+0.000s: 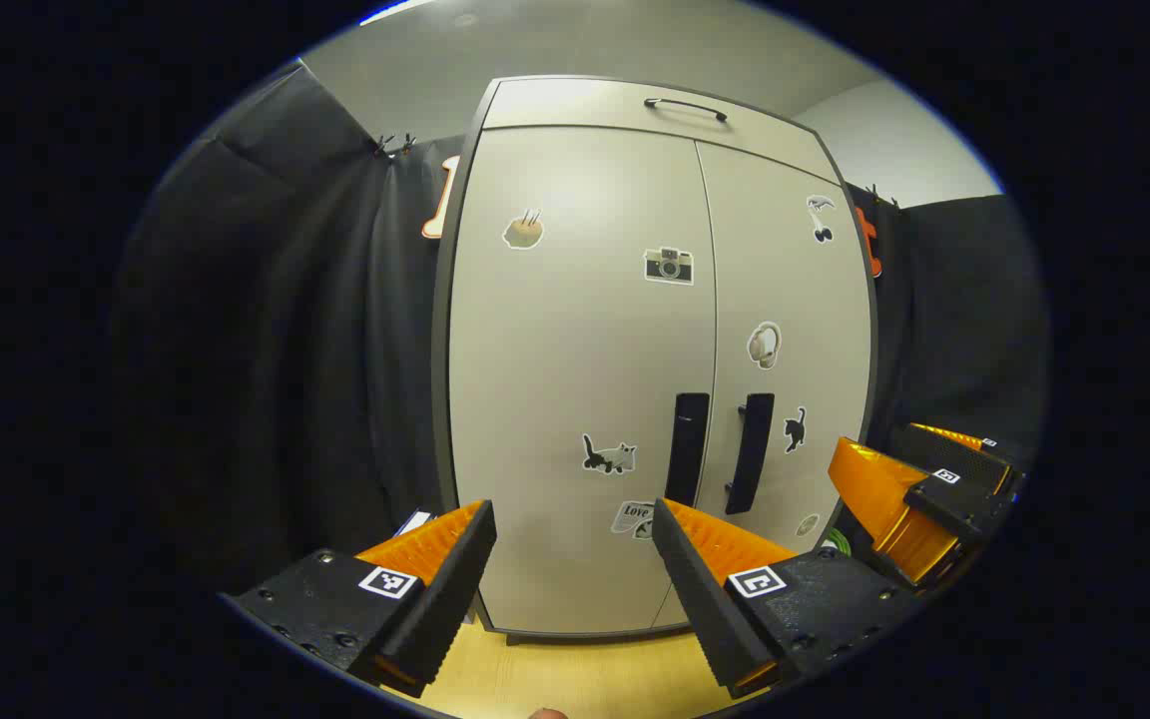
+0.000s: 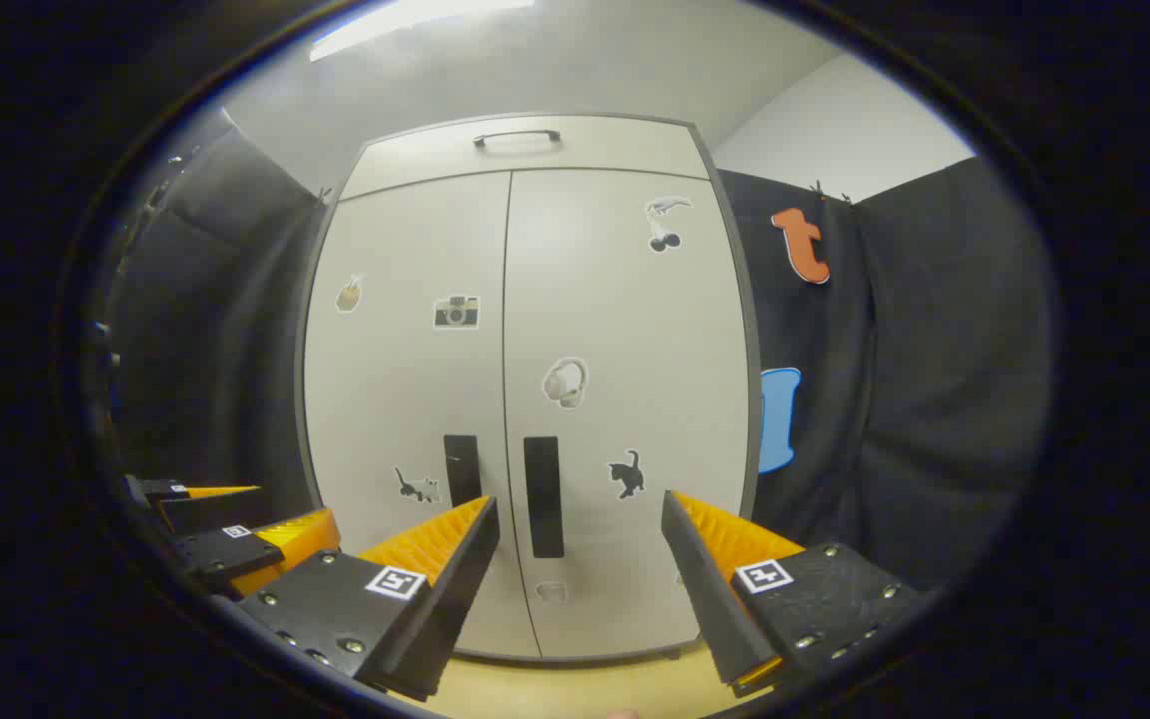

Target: Open the right door of the double-door shoe cabinet with the right hand, and open the left door with the left hand.

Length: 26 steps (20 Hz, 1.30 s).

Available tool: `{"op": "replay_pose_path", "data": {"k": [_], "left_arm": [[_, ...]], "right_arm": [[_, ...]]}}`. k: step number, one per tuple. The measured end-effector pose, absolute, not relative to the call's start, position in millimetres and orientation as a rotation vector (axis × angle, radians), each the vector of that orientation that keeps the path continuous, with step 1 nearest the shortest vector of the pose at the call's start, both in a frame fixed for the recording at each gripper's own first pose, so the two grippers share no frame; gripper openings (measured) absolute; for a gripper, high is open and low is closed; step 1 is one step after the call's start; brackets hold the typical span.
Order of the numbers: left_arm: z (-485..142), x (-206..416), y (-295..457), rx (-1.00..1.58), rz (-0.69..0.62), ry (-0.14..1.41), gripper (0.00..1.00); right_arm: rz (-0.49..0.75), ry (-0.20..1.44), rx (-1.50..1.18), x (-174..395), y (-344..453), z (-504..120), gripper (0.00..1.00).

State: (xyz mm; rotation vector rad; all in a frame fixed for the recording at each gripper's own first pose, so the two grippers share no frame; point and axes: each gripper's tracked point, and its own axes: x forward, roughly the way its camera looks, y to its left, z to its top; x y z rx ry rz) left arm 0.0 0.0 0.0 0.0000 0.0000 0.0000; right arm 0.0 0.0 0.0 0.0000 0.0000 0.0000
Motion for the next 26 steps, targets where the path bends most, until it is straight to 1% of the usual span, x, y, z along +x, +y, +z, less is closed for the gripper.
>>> {"op": "replay_pose_path", "data": {"k": [1, 3, 4, 5, 6, 7, 8, 9, 10, 11, 12, 13, 16, 17, 18, 21, 22, 23, 24, 26], "left_arm": [[-1.3, 0.8, 1.6, 0.012, -0.007, 0.0, 0.98], [-5.1, 3.4, 4.3, 0.024, -0.026, 0.008, 0.97], [-6.5, 5.0, 5.3, 0.019, -0.037, 0.013, 0.98], [-8.4, 4.9, 5.7, 0.011, -0.045, 0.017, 0.98], [-8.9, 6.2, 7.7, 0.004, -0.048, 0.021, 0.98], [-10.3, 5.9, 8.9, -0.001, -0.051, 0.022, 0.98], [-9.1, 6.6, 9.8, -0.005, -0.053, 0.019, 0.98], [-9.8, 7.6, 10.6, -0.005, -0.053, 0.015, 0.98], [-9.4, 8.0, 12.5, -0.004, -0.05, 0.014, 1.0], [-9.6, 8.6, 13.0, -0.006, -0.05, 0.016, 0.98], [-9.2, 8.4, 12.5, -0.008, -0.054, 0.017, 0.98], [-7.8, 8.6, 12.5, -0.01, -0.057, 0.014, 0.98], [-5.5, 10.9, 13.5, -0.011, -0.054, 0.011, 0.98], [-5.7, 11.1, 12.2, -0.013, -0.054, 0.01, 0.98], [-4.6, 10.6, 10.9, -0.018, -0.055, 0.008, 0.98], [-5.4, 11.0, 6.9, -0.02, -0.054, 0.01, 0.98], [-4.2, 10.5, 7.3, -0.016, -0.048, 0.01, 0.98], [-4.2, 10.2, 8.3, -0.012, -0.041, 0.009, 0.98], [-2.7, 9.5, 10.0, -0.01, -0.032, 0.006, 0.98], [1.6, 7.5, 11.9, -0.017, -0.015, -0.001, 0.98]], "right_arm": [[-0.008, -0.003, 0.0, -0.4, 0.7, -0.3, 0.97], [-0.025, -0.013, 0.002, -1.9, 3.5, -1.4, 0.97], [-0.034, -0.015, 0.003, -3.6, 3.8, -2.5, 0.94], [-0.041, -0.014, 0.003, -4.9, 4.0, -3.0, 0.94], [-0.044, -0.012, 0.003, -7.6, 5.1, -4.0, 0.97], [-0.045, -0.013, 0.003, -9.7, 6.1, -3.7, 0.97], [-0.046, -0.019, 0.001, -10.4, 5.9, -2.8, 0.94], [-0.047, -0.027, -0.003, -10.7, 6.0, -1.9, 0.94], [-0.048, -0.029, -0.006, -10.2, 6.0, -2.0, 0.94], [-0.047, -0.025, -0.008, -8.9, 5.8, -2.4, 0.94], [-0.044, -0.022, -0.008, -8.1, 6.9, -3.8, 0.97], [-0.044, -0.024, -0.005, -6.9, 6.8, -2.9, 0.94], [-0.047, -0.021, 0.001, -5.6, 5.6, -5.1, 0.94], [-0.047, -0.015, -0.001, -6.3, 5.5, -6.4, 0.97], [-0.047, -0.014, -0.005, -6.5, 4.6, -7.3, 0.94], [-0.039, -0.007, -0.011, -3.8, 6.0, -9.2, 0.94], [-0.032, 0.0, -0.014, -0.5, 7.0, -11.1, 0.97], [-0.026, 0.004, -0.019, 3.4, 7.6, -12.3, 0.97], [-0.023, 0.009, -0.023, 7.7, 7.2, -14.1, 0.94], [-0.014, 0.014, -0.029, 20.3, 7.2, -18.0, 0.94]]}}
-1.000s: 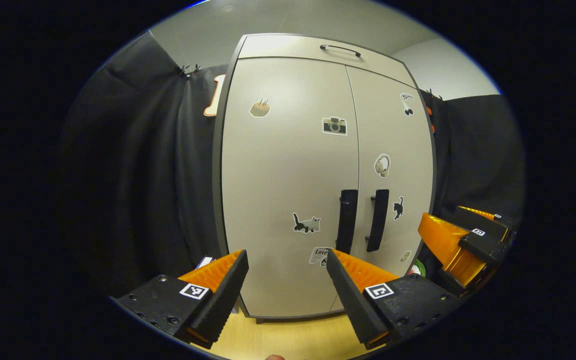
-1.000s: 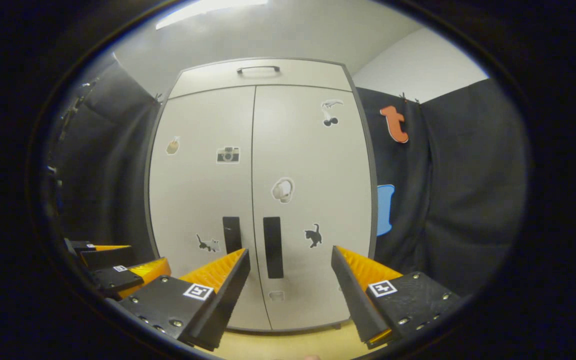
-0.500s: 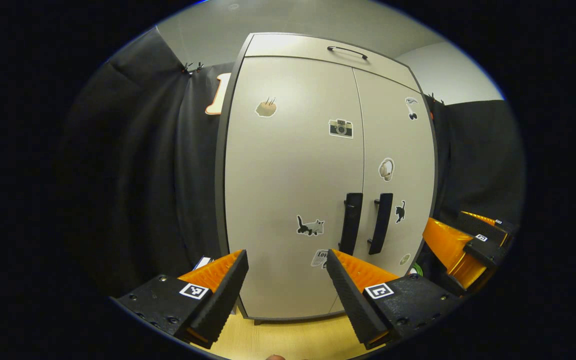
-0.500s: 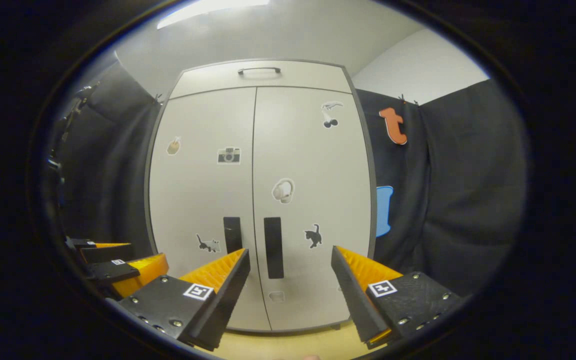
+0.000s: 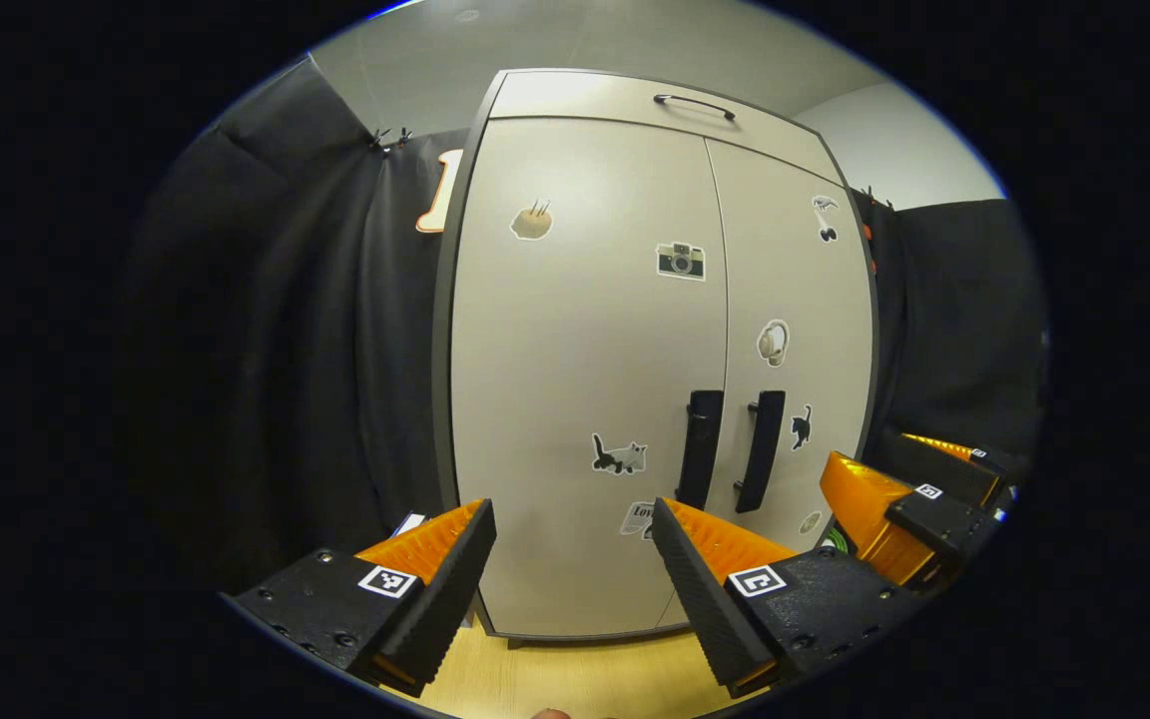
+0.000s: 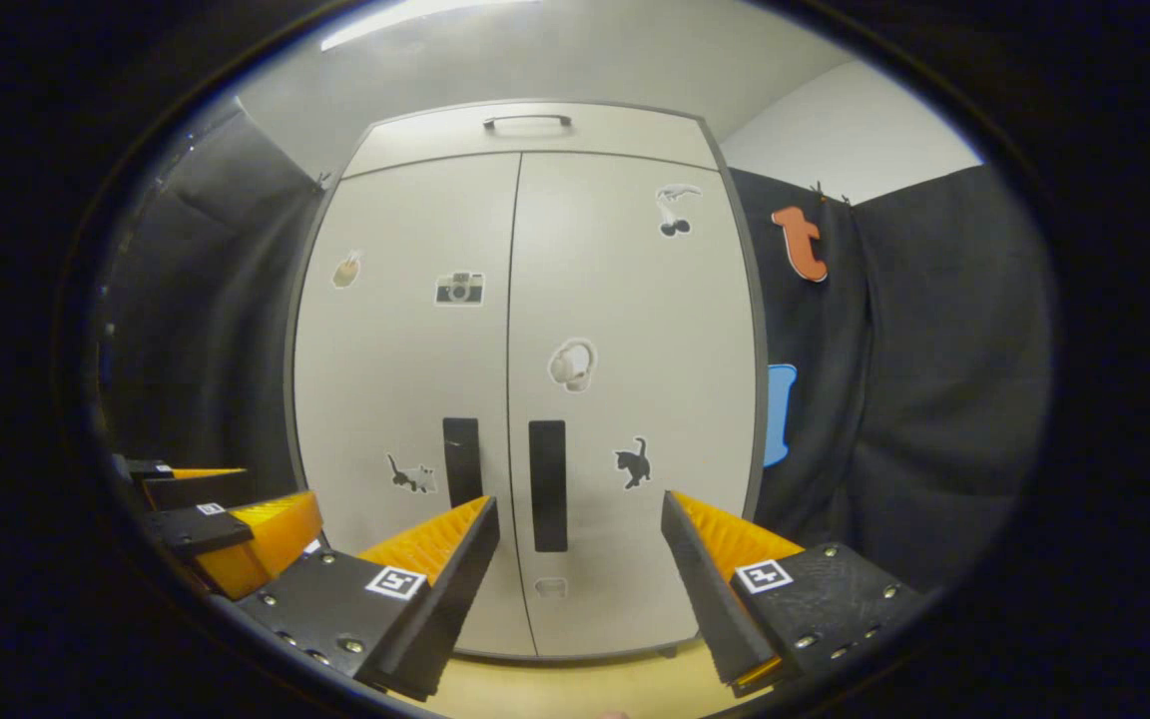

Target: Open the right door of the double-door shoe cabinet with the right hand, and open the left door with the left hand.

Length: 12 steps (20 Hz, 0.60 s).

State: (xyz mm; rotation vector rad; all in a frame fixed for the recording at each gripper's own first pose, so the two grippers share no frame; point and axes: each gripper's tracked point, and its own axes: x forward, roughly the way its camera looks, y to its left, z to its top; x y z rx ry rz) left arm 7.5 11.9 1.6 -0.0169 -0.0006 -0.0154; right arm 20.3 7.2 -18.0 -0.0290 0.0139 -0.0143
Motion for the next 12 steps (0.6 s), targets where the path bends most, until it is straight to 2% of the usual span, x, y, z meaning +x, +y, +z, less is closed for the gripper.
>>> {"op": "replay_pose_path", "data": {"k": [3, 4, 7, 9, 12], "left_arm": [[7.3, 4.1, 18.7, -0.023, 0.019, -0.004, 0.98], [10.6, 3.1, 22.6, -0.026, 0.032, -0.011, 0.98], [11.2, 0.2, 37.3, -0.021, 0.084, -0.014, 0.98], [9.0, -4.0, 51.3, -0.021, 0.128, -0.009, 0.98], [3.3, -9.9, 70.8, -0.03, 0.185, 0.004, 0.98]], "right_arm": [[0.005, 0.044, -0.027, 50.6, 10.7, -26.9, 0.96], [0.013, 0.052, -0.025, 60.2, 11.7, -30.0, 0.85], [0.042, 0.081, -0.024, 85.8, 21.6, -43.0, 0.82], [0.051, 0.09, -0.029, 106.2, 25.9, -49.4, 0.67], [0.06, 0.104, -0.037, 123.4, 32.2, -57.9, 0.66]]}}
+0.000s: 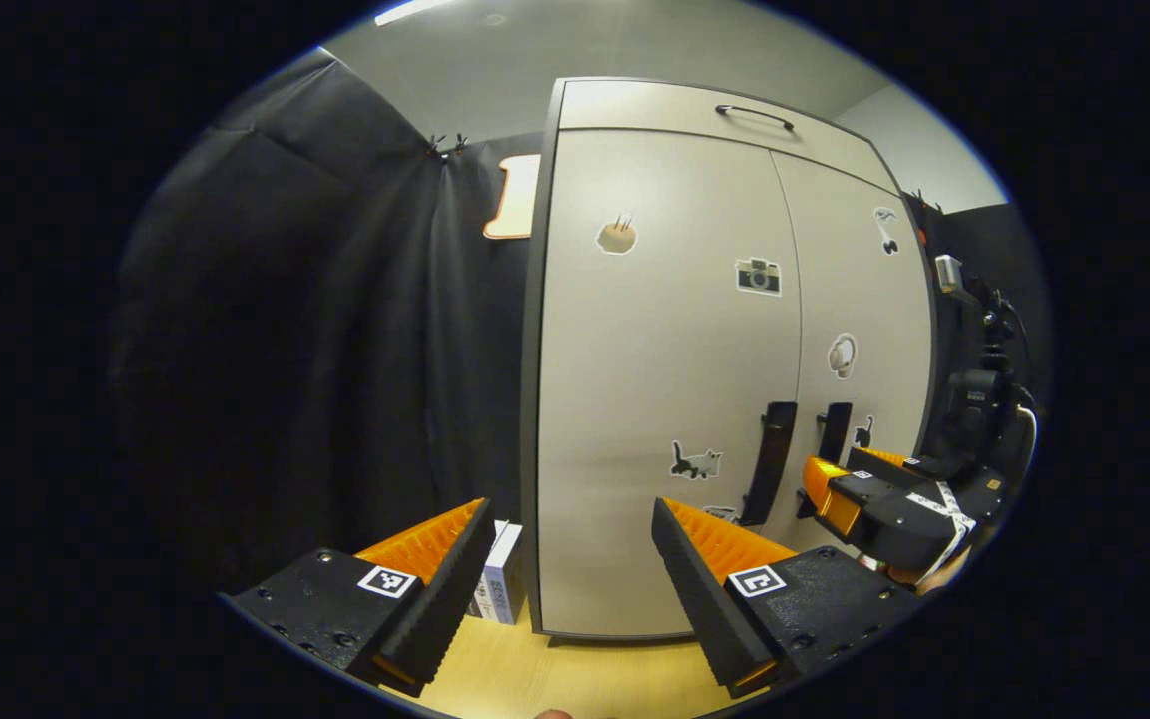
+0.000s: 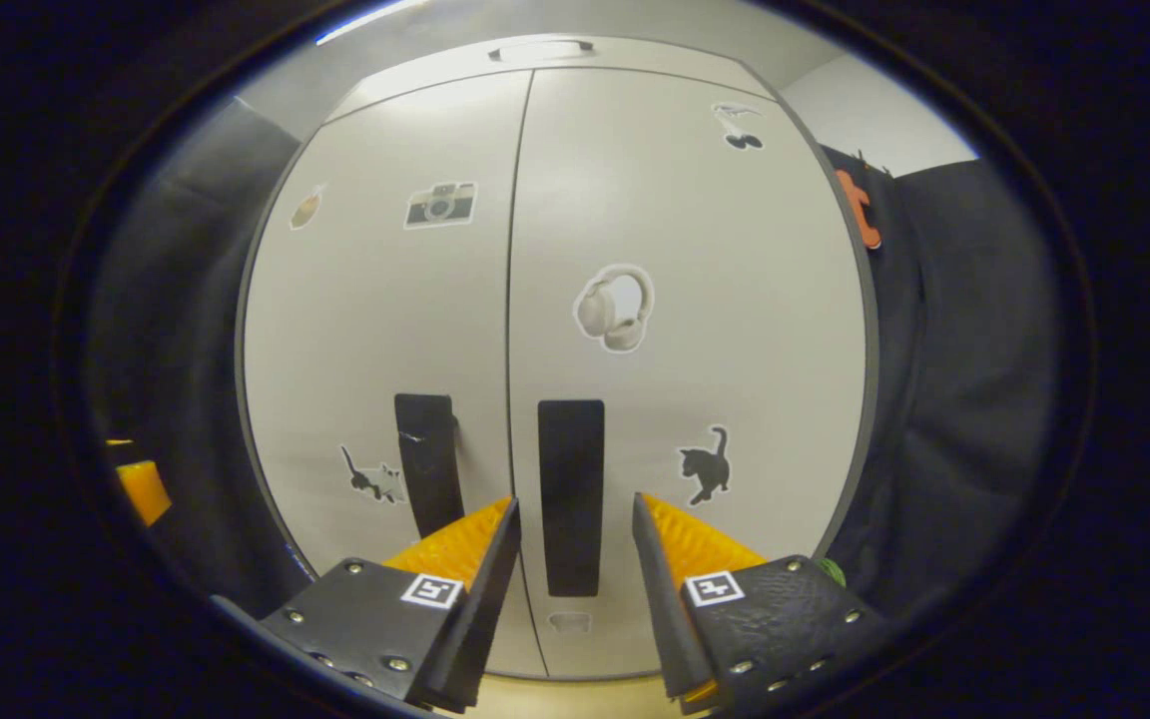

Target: Open the right door of the double-door shoe cabinet with the right hand, and open the left door with the left hand.

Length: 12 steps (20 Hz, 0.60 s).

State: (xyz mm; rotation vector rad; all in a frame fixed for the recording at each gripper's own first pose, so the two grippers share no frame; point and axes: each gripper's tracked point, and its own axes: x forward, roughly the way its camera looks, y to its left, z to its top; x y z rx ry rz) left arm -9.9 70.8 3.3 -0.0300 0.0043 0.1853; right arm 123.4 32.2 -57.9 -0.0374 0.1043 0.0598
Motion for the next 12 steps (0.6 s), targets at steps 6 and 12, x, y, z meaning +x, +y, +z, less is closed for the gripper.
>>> {"op": "replay_pose_path", "data": {"k": [6, 12], "left_arm": [[-3.8, -18.9, 97.4, -0.044, 0.267, 0.02, 0.95], [-11.6, -25.6, 99.8, -0.054, 0.286, 0.04, 0.98]], "right_arm": [[0.055, 0.109, -0.03, 129.8, 37.6, -62.1, 0.47], [0.058, 0.112, -0.032, 137.3, 35.1, -66.3, 0.25]]}}
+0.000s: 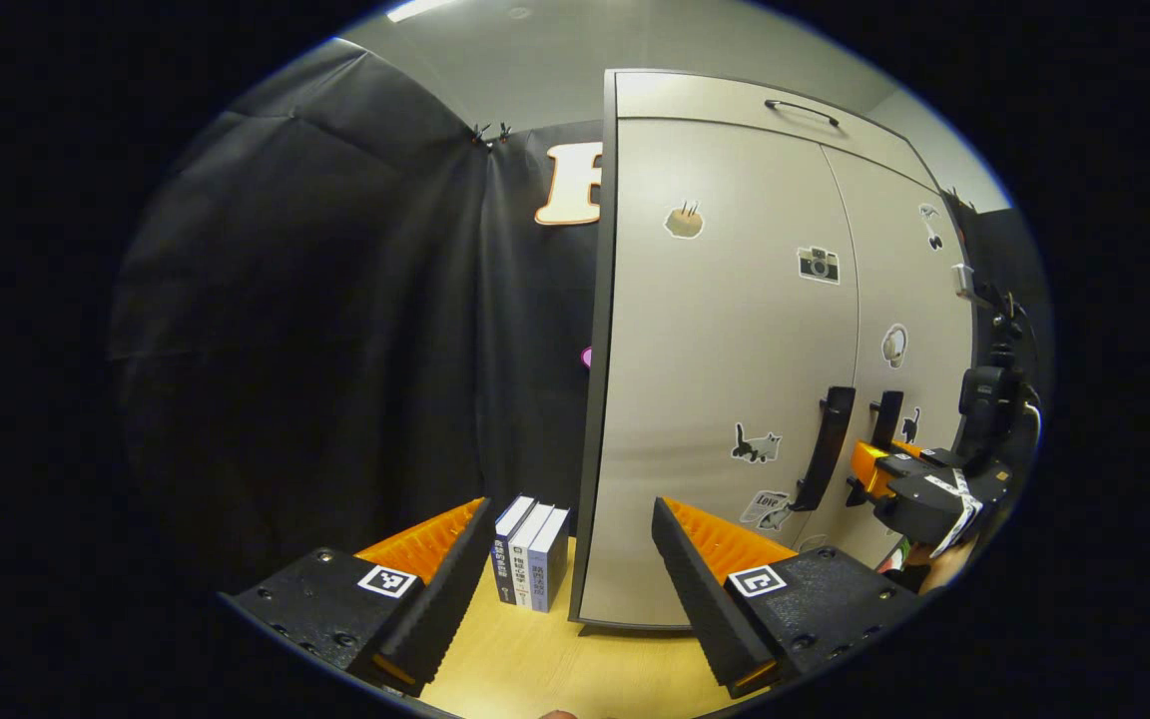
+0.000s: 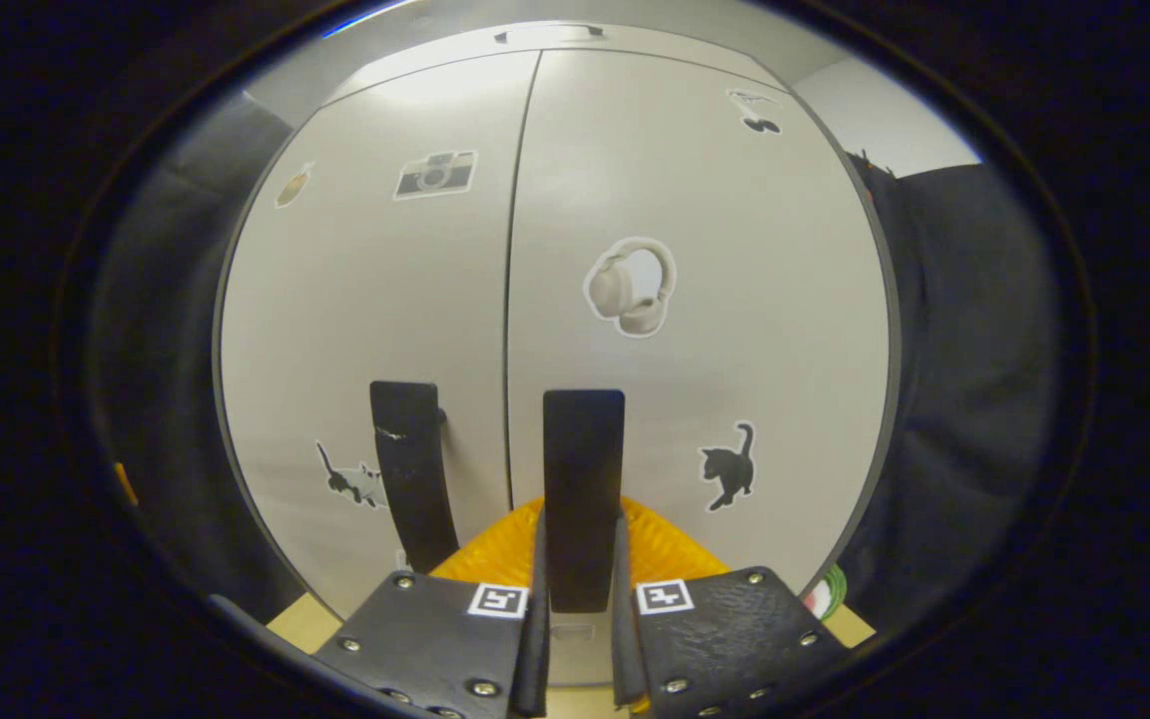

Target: Open the right door of the double-door shoe cabinet with the right hand, and open the left door with the left hand.

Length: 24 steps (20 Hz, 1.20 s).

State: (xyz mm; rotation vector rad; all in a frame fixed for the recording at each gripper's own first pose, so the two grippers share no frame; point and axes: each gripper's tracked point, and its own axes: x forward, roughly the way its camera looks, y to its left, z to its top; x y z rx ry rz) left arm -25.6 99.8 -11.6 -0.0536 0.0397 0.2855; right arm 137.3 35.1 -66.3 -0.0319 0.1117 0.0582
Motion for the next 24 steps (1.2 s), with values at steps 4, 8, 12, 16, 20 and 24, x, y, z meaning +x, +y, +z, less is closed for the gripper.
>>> {"op": "replay_pose_path", "data": {"k": [4, 8, 12, 16, 20, 24], "left_arm": [[-16.6, -28.9, 92.3, -0.066, 0.273, 0.053, 0.98], [-19.6, -33.1, 85.4, -0.058, 0.265, 0.059, 0.98], [-22.9, -36.9, 68.8, -0.067, 0.229, 0.069, 0.98], [-24.4, -44.8, 53.9, -0.062, 0.199, 0.072, 0.98], [-25.6, -53.8, 52.3, -0.06, 0.201, 0.072, 0.98], [-25.9, -64.2, 56.0, -0.063, 0.217, 0.072, 0.98]], "right_arm": [[0.067, 0.115, -0.024, 132.3, 35.2, -65.4, 0.16], [0.117, 0.121, -0.017, 116.2, 31.7, -64.6, 0.16], [0.186, 0.131, -0.001, 100.5, 27.3, -62.1, 0.16], [0.236, 0.145, -0.008, 89.1, 21.9, -61.7, 0.16], [0.282, 0.152, -0.007, 83.6, 19.3, -59.9, 0.16], [0.303, 0.155, -0.014, 79.6, 16.8, -59.3, 0.16]]}}
